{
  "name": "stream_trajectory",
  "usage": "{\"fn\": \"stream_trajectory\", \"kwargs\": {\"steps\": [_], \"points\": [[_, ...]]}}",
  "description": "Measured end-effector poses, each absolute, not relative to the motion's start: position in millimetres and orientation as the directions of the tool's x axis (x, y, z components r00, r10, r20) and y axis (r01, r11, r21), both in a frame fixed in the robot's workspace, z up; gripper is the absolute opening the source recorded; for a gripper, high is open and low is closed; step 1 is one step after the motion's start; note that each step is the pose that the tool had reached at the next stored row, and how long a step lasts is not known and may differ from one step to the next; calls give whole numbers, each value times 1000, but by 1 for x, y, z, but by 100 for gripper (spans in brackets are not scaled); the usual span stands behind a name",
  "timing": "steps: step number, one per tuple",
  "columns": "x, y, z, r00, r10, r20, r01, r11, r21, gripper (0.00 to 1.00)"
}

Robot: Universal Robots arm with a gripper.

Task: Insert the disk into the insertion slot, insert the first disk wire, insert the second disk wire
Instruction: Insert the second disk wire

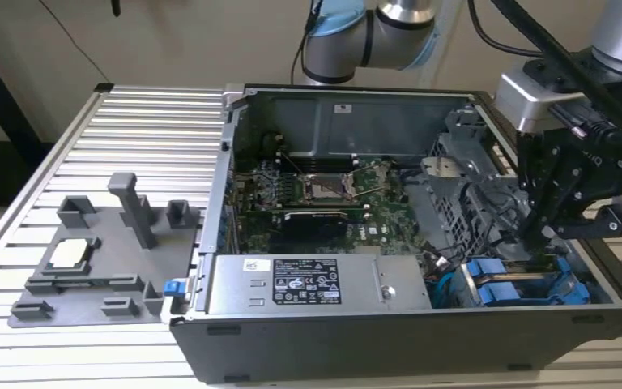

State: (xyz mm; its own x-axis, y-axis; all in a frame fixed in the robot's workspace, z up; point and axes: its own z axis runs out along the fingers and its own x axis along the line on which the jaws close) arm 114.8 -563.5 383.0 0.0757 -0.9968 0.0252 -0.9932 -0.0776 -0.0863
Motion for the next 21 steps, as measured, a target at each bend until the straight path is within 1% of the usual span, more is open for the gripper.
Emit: {"fn": "stream_trajectory", "kwargs": {"steps": [5, 9, 10, 11, 18, 21], "points": [[115, -563, 383, 70, -995, -65, -994, -64, -93, 16], [115, -564, 383, 63, -990, -123, -994, -51, -96, 16], [115, -564, 383, 62, -989, -133, -994, -50, -97, 16], [115, -564, 383, 62, -989, -133, -994, -50, -94, 16], [131, -565, 383, 50, -989, -138, -999, -49, -11, 16], [140, -565, 383, 47, -989, -139, -999, -50, 12, 16]]}}
